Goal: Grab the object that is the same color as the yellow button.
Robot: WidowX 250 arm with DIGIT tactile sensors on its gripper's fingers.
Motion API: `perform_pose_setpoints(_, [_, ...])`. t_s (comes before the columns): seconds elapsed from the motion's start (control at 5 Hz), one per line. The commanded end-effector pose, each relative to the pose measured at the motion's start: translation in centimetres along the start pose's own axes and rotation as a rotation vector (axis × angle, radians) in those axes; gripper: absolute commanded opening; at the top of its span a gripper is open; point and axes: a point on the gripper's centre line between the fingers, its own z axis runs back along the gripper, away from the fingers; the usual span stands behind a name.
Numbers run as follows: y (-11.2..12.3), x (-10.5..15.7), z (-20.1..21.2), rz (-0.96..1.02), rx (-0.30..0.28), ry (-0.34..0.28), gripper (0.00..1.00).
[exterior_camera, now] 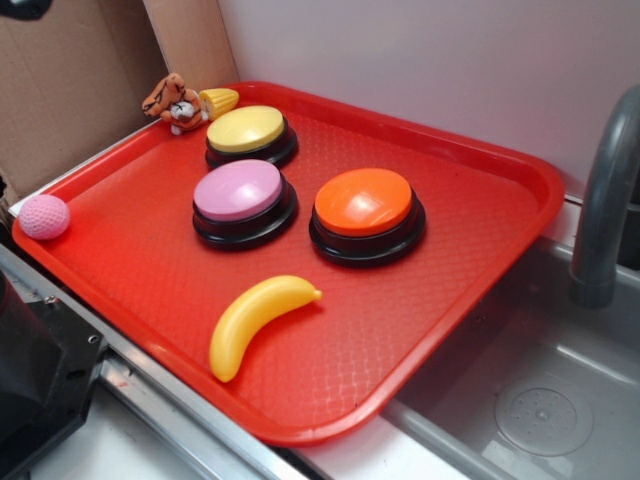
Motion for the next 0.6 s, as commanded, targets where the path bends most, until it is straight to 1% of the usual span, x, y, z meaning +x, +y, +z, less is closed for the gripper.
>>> perform_pose_setpoints(0.0, [0.0, 0.0, 0.0, 0.0, 0.0, 0.0, 1.0])
perform_pose_setpoints(0.2, [-0.2, 0.8, -0.7, -0.054, -0.013, -0.019, 1.0])
perform_pose_setpoints(0.4, [-1.1, 1.9, -2.3, -0.034, -0.038, -0.06, 1.0])
